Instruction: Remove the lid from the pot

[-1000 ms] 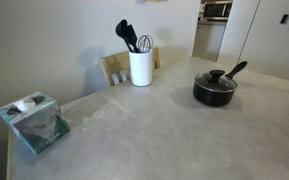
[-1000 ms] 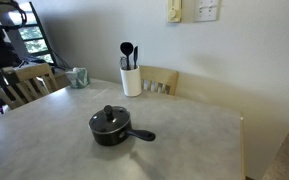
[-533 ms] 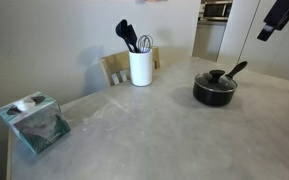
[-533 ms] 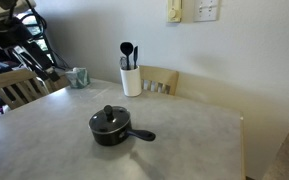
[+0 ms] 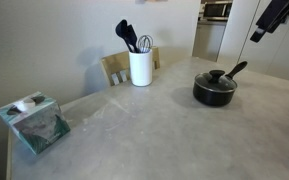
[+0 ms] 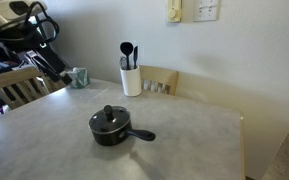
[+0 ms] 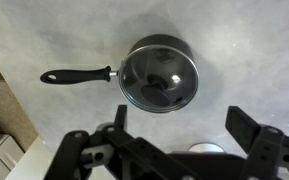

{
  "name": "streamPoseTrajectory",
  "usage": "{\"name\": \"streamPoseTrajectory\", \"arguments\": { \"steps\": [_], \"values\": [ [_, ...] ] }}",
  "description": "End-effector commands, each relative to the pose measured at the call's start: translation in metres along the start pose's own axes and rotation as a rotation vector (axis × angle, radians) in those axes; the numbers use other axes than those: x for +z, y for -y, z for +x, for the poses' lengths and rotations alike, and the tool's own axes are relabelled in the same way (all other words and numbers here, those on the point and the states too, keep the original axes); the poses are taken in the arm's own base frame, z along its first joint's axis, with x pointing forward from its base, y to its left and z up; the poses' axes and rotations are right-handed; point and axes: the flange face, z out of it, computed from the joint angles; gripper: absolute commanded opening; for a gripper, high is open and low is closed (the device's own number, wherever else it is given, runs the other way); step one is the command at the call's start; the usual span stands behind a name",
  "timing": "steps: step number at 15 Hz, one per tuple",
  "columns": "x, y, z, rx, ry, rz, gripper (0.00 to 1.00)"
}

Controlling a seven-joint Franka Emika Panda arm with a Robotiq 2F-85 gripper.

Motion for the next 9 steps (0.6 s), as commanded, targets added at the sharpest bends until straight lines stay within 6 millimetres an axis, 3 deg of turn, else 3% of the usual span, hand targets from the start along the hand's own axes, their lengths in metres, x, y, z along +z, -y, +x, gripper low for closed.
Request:
{"name": "streamPoseTrajectory", "arguments": {
  "steps": [1,5,9],
  "values": [
    [0.007,-0.001,0.003,-0.037,0.014,0.002,1.0],
    [0.015,-0.022,0.011,-0.155,0.025,0.034,1.0],
    [0.035,-0.058,0.026,-0.335,0.049,0.084,1.0]
  ]
}}
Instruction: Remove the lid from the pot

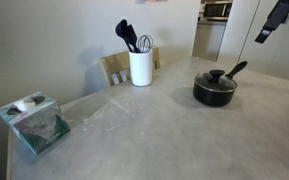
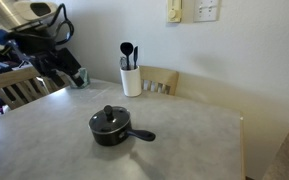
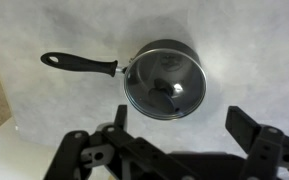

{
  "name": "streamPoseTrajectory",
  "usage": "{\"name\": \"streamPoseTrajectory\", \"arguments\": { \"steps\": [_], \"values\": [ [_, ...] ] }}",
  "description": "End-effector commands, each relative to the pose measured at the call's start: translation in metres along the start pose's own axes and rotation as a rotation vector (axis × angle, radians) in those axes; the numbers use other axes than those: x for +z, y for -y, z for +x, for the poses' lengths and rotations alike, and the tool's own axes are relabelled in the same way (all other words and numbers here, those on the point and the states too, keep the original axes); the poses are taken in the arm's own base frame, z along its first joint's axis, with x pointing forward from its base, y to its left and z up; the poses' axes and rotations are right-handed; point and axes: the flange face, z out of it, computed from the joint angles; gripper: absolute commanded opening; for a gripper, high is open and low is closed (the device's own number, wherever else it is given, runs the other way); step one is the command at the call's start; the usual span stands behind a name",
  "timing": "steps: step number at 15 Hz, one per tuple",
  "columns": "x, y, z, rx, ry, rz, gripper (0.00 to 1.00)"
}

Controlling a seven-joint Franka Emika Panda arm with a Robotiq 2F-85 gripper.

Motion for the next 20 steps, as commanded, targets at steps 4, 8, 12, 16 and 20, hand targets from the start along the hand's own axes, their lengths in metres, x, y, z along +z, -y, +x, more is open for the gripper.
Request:
{"name": "streamPoseTrajectory", "arguments": {
  "steps": [4,8,12,16,20],
  "values": [
    [0.059,-0.034,0.031,-0.231,0.048,0.15,1.0],
    [0.063,-0.029,0.027,-0.218,0.053,0.162,1.0],
    [0.068,-0.028,0.031,-0.217,0.058,0.16,1.0],
    [0.092,-0.019,0.041,-0.227,0.063,0.214,1.0],
    [0.125,-0.014,0.053,-0.296,0.1,0.261,1.0]
  ]
}}
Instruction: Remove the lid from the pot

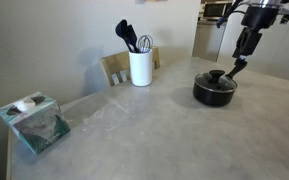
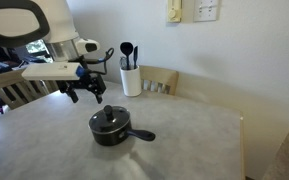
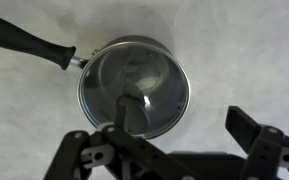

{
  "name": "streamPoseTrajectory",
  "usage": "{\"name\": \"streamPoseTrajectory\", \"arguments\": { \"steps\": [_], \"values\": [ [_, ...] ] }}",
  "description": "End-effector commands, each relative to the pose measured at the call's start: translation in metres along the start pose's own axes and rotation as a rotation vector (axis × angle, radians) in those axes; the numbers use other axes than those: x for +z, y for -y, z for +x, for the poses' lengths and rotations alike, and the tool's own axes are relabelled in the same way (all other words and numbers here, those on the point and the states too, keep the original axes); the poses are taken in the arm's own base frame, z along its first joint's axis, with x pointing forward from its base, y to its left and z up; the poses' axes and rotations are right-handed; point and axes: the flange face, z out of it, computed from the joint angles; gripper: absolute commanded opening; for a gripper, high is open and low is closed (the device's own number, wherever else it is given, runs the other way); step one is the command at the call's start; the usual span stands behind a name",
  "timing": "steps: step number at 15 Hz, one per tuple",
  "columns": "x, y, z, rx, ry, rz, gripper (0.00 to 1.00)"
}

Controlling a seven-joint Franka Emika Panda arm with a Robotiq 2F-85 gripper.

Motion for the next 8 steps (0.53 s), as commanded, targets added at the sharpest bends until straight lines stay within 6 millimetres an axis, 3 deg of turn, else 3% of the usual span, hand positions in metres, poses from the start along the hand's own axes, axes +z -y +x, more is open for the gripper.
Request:
{"name": "streamPoseTrajectory", "arguments": {
  "steps": [1,3,4,8],
  "values": [
    [0.033,-0.014,0.02,-0.071,0.027,0.049,1.0],
    [0.048,-0.017,0.031,-0.129,0.032,0.095,1.0],
    [0.034,-0.006,0.018,-0.083,0.027,0.047,1.0],
    [0.051,-0.013,0.031,-0.116,0.037,0.069,1.0]
  ]
}}
